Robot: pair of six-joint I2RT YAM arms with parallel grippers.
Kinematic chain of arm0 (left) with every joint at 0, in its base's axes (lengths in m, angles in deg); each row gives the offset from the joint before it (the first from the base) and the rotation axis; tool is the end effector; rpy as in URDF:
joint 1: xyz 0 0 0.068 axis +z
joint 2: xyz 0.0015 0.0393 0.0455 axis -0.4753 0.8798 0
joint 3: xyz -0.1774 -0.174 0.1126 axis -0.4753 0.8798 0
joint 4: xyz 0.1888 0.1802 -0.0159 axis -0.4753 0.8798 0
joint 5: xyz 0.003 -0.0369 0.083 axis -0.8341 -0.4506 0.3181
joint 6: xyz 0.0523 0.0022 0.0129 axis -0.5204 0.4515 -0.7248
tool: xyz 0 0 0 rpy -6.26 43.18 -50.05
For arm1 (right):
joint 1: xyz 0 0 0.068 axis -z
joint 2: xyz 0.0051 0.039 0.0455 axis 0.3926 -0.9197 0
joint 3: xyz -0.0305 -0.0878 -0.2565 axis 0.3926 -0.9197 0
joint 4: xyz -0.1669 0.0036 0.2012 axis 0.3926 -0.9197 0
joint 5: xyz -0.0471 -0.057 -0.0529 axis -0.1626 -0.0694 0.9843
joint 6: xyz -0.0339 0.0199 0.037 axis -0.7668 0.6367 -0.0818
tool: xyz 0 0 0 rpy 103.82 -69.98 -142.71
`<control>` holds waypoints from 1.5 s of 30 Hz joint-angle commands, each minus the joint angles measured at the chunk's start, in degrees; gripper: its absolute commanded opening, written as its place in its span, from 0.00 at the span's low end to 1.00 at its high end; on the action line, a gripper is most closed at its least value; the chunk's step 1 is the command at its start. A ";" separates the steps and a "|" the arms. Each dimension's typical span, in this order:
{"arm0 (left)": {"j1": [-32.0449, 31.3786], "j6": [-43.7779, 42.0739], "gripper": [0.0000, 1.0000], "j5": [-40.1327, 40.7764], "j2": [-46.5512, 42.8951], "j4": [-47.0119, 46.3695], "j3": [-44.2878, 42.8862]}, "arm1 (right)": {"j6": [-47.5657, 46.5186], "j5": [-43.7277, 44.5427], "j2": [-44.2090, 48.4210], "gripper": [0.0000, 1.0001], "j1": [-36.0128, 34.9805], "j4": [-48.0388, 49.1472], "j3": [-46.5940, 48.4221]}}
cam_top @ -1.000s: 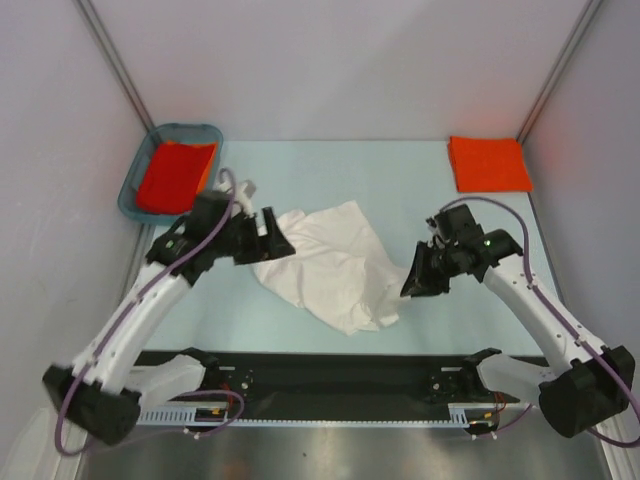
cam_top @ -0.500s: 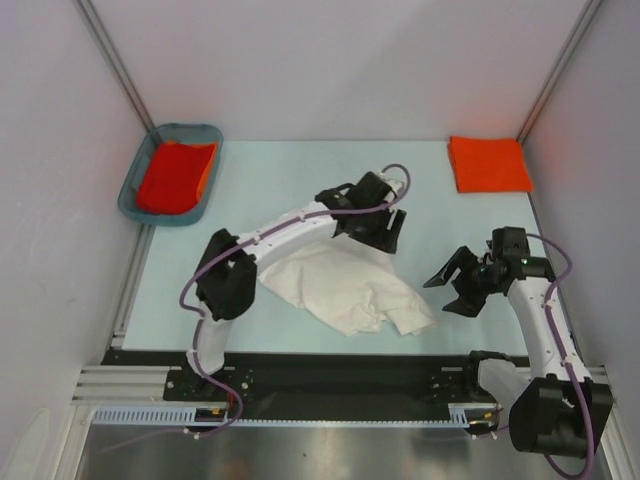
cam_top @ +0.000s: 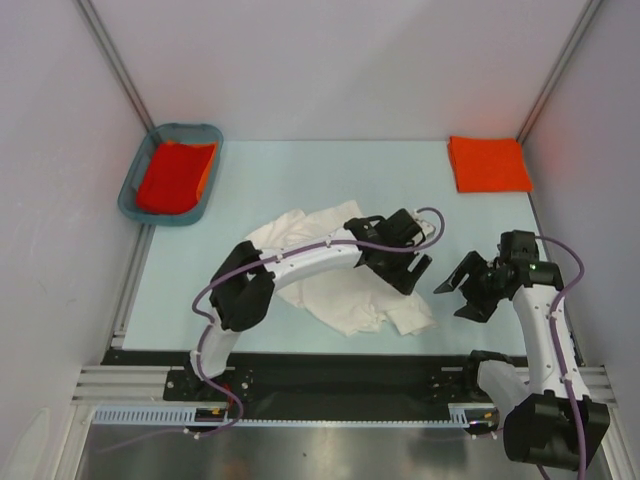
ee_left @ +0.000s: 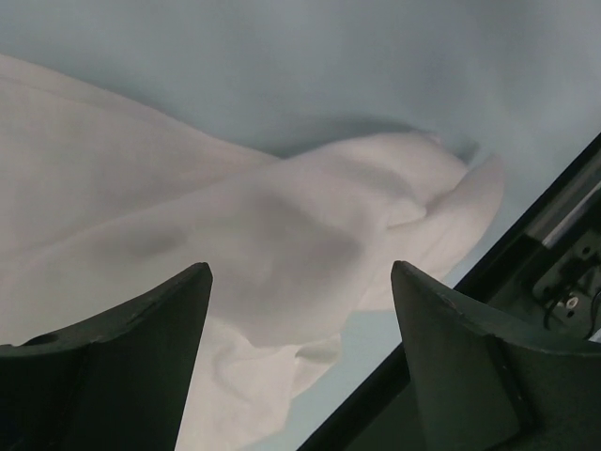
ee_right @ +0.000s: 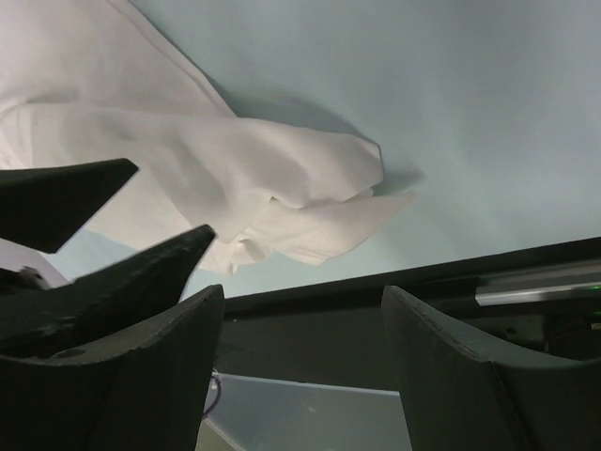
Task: Fold and stack the t-shirts
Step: Flatten the tshirt out
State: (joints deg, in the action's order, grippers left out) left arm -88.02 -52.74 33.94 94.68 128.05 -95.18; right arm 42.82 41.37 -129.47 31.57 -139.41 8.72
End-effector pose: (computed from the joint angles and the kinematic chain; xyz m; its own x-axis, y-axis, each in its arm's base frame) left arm 0.2315 -0.4028 0.2379 -0.6530 0.5600 -0.5099 0.7338 0.6343 -0.2432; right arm 0.1493 -0.0092 0.2518 -0.7766 0.6206 -0.1081 0.5108 0.7208 0.4686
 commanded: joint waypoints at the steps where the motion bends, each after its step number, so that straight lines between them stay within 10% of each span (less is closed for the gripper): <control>1: -1.88 -3.11 0.84 -0.31 -2.67 2.08 2.67 | -0.83 -1.86 -0.01 0.75 0.25 -1.97 -0.91; 6: -2.68 -3.02 0.83 1.53 0.65 2.17 1.36 | -1.53 -3.16 1.84 0.75 -0.10 -2.14 -3.10; 13: -2.68 -2.85 0.51 1.10 4.88 2.35 -2.16 | 1.01 -7.75 2.72 0.72 -1.85 0.75 -8.20; 20: -2.68 -3.02 0.59 -0.22 6.38 2.61 -3.13 | 1.11 -9.33 0.53 0.71 -2.99 3.56 -10.92; 24: -2.59 -3.20 0.20 0.48 6.38 2.70 -3.30 | 1.37 -9.15 -0.36 0.68 -4.23 5.85 -11.55; 29: -1.45 -2.41 0.00 1.62 3.75 2.79 -3.57 | -1.26 -5.82 -4.30 0.66 -4.93 6.99 -9.09; 33: 0.22 -0.92 0.04 0.40 -1.07 2.18 -1.99 | -1.97 -4.68 -7.03 0.74 -5.02 10.68 -4.79; 36: 1.54 0.14 0.44 -0.31 -2.84 1.91 -0.41 | -3.81 -1.61 -11.23 0.78 -3.88 10.51 0.92; 45: 5.76 7.60 0.67 -0.21 -24.53 -0.55 16.89 | -10.32 -1.59 -26.10 0.77 -8.18 13.67 9.19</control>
State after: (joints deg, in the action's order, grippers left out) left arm -83.21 -49.51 34.00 79.42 128.90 -82.79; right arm 35.98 39.51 -152.66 26.04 -127.14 15.74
